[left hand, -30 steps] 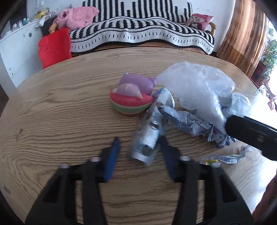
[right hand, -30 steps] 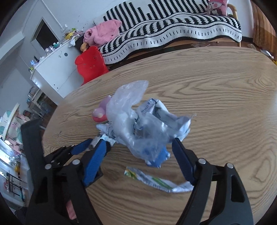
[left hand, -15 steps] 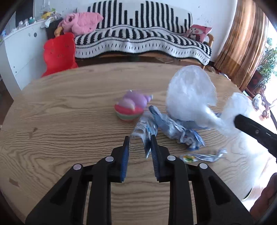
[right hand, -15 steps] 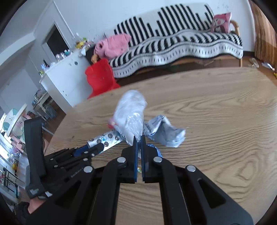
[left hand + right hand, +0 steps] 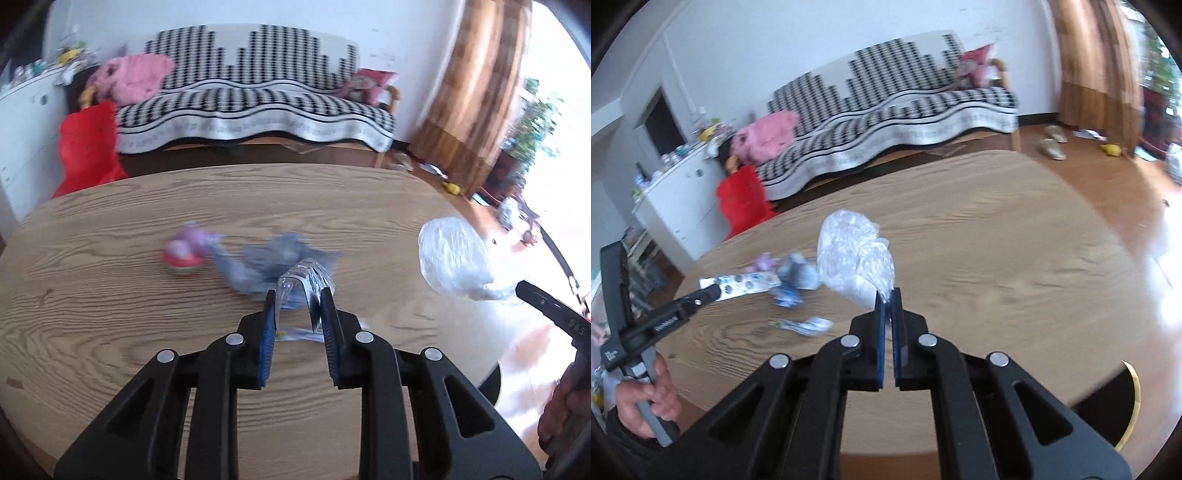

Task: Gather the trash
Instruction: 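Carry blister pack and plastic bag over the bin and open both tools to drop them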

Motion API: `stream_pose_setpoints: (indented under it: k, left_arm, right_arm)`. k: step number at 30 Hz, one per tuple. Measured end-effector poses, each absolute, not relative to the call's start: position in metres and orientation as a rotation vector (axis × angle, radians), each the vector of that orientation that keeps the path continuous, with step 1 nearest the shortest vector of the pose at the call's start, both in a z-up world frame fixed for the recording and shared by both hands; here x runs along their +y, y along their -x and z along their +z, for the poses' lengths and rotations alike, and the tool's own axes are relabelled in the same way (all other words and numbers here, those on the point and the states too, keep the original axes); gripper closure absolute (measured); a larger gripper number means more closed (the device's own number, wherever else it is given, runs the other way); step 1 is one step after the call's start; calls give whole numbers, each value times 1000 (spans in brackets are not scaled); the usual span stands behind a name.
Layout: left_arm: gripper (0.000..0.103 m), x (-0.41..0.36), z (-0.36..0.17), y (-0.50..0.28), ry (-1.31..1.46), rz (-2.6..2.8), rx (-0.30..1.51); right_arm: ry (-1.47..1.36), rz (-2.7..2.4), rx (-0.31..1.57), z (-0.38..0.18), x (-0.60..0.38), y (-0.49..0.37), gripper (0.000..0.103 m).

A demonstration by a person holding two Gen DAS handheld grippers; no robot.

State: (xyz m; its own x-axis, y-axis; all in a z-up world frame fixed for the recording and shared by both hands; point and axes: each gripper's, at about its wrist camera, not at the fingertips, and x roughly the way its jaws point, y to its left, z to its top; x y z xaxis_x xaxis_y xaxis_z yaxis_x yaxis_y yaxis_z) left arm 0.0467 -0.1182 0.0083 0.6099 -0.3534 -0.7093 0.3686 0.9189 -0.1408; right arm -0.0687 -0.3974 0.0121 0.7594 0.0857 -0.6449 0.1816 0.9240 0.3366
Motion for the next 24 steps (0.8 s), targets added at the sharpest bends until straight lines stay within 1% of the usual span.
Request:
stream_pose_setpoints:
  k: [8,12,17,24]
  left_arm:
    - [80,-239,1,5,-111,-637,813]
    - [80,-302,-7,45,-157,-772,808]
    - [80,-363,-22,89,-205,-909,813]
    - [80,-421,-52,122,-281,-1003,850]
  right_arm:
    - [-442,-244,703,-4,-499,163,99]
    - [-463,-330,705,-14,-537,206,99]
    - [-502,-432,734,-38,-583,259,99]
    - [-555,-533,869,-83,-620,288,99]
